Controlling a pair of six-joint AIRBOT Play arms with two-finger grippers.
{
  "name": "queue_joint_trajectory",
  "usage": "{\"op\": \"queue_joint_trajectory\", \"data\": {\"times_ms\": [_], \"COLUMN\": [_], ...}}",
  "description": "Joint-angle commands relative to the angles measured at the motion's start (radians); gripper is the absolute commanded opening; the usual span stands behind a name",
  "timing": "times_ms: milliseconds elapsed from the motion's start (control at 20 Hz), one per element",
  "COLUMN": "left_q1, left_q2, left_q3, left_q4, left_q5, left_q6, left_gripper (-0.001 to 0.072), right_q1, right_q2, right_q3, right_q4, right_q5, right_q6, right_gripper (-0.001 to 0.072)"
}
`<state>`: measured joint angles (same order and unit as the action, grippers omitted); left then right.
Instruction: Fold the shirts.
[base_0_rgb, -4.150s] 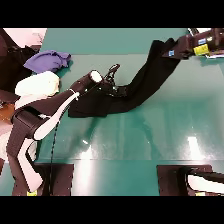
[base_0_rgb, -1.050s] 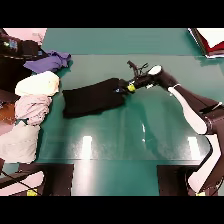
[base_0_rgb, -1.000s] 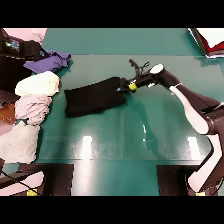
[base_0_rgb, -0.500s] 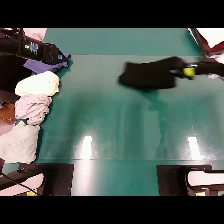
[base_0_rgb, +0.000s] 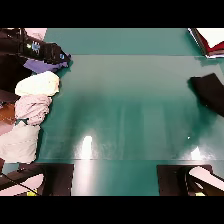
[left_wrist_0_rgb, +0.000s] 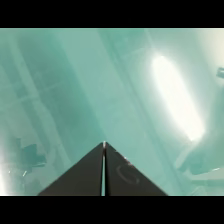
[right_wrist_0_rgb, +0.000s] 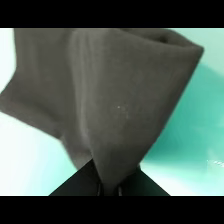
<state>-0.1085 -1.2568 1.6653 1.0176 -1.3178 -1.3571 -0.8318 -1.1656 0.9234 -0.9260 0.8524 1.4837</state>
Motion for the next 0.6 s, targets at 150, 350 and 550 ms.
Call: {"op": "queue_joint_trajectory", "data": {"times_ms": [150, 350, 550], "left_q1": [0.000, 0.000, 0.000], "left_q2": [0.000, 0.000, 0.000], "left_q3": [0.000, 0.000, 0.000], "left_q4": [-0.007, -0.005, -0.003], "left_q5": [0.001, 0.001, -0.001], "left_q6": [-0.005, 0.004, 0.004], "left_gripper": [0.0026, 0.0026, 0.0026], "right_q1": [-0.135, -0.136, -0.136], "right_q2": [0.086, 0.086, 0.086], "right_q3": [-0.135, -0.070, 0.083], "right_q4": [-0.103, -0.376, -0.591], "right_q5": [-0.010, 0.174, 0.376], "right_q6": [0.037, 0.034, 0.040], "right_gripper": [0.0016, 0.0612, 0.0648]}}
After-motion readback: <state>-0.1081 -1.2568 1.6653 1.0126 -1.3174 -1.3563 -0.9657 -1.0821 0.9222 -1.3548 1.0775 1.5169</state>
